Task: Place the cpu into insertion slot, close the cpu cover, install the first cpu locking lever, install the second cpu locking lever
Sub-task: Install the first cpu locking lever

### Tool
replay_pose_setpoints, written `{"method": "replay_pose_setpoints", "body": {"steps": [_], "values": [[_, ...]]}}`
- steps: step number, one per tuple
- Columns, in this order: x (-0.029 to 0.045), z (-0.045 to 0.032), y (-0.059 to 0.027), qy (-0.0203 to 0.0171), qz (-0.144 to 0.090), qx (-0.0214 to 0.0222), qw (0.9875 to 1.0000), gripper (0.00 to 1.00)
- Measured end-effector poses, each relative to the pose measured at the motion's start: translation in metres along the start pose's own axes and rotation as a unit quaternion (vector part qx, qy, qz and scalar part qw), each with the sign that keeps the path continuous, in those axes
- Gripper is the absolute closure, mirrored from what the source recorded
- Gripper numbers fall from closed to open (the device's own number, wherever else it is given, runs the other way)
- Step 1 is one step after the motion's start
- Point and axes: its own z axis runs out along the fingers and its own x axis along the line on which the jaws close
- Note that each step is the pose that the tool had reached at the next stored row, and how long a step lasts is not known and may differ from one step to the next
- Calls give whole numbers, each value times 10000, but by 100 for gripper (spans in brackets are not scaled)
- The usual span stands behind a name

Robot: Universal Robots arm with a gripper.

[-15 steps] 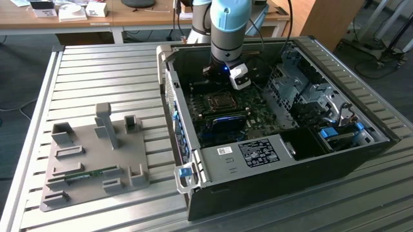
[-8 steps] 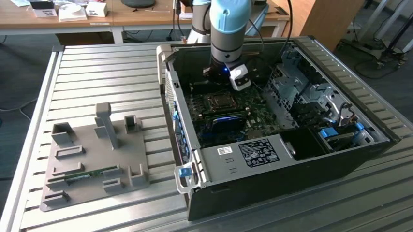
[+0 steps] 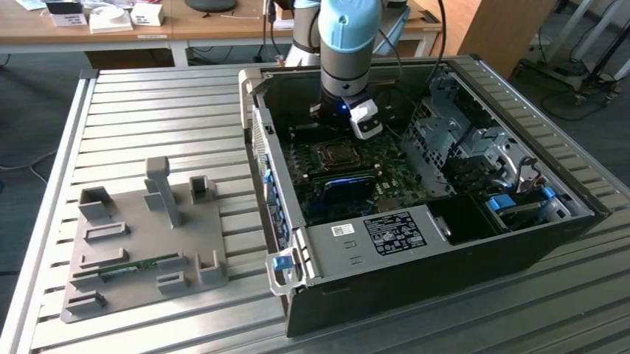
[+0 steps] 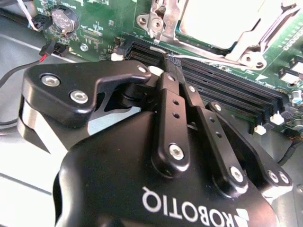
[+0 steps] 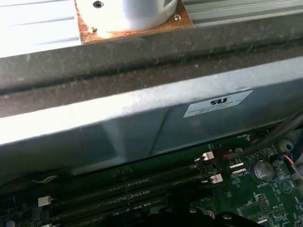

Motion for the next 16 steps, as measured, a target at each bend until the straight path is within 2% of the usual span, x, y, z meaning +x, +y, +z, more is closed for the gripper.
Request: {"method": "replay_pose_setpoints", "body": {"steps": [8,16], "values": [[49,19,-23,-30,-28,112,9999,89],[75,28,-34,-47,-41,161,9999,89]]}}
